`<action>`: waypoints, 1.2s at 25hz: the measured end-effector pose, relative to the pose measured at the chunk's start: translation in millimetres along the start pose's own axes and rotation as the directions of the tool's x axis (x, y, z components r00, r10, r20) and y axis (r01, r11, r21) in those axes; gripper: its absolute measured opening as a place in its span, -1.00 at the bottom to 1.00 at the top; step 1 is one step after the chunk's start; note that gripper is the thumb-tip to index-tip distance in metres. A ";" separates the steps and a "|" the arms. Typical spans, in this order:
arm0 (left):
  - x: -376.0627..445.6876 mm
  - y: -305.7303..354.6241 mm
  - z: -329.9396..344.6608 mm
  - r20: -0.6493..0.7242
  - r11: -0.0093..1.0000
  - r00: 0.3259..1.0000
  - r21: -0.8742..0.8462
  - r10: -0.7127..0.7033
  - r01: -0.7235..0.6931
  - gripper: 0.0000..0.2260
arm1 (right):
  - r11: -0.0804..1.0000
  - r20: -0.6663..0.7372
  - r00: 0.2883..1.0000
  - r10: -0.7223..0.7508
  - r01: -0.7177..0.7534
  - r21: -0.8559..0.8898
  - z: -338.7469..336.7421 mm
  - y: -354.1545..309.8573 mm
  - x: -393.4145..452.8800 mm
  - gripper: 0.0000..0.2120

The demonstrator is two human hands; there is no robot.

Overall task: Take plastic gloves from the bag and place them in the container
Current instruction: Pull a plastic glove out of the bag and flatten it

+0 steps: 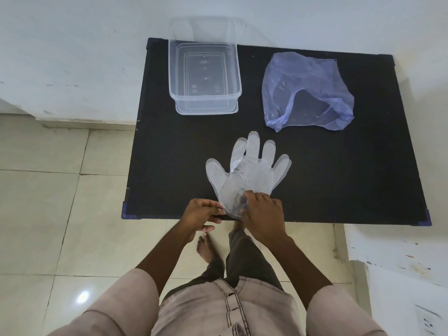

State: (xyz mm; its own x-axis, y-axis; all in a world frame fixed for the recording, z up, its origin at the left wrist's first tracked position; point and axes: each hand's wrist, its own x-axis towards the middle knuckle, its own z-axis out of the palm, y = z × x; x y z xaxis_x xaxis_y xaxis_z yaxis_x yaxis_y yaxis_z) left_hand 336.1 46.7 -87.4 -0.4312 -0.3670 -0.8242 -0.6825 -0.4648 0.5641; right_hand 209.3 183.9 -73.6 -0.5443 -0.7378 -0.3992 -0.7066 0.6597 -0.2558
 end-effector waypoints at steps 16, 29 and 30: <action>7.3 1.6 5.1 -0.007 0.994 0.995 0.044 0.096 -0.096 -0.86 | 0.988 0.081 0.987 0.137 -0.142 0.066 1.5 -25.7 -3.9 -0.50; 9.4 -10.1 12.2 -0.149 0.906 0.929 0.318 0.339 -0.280 -0.85 | 0.979 -0.259 0.962 0.086 -0.032 0.204 3.5 -20.0 6.0 -0.65; 8.9 -9.7 13.3 -0.152 0.909 0.929 0.311 0.337 -0.278 -0.85 | 0.973 -0.247 0.968 0.044 0.014 0.231 4.3 -20.0 6.5 -0.60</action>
State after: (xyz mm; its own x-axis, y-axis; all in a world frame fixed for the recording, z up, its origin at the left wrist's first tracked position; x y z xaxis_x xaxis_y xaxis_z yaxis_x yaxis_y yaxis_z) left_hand 331.1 58.7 -100.9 -0.5405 -0.6204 -0.5683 -0.6839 -0.0695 0.7262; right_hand 221.8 166.5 -74.8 -0.6699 -0.7202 -0.1802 -0.5909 0.6642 -0.4579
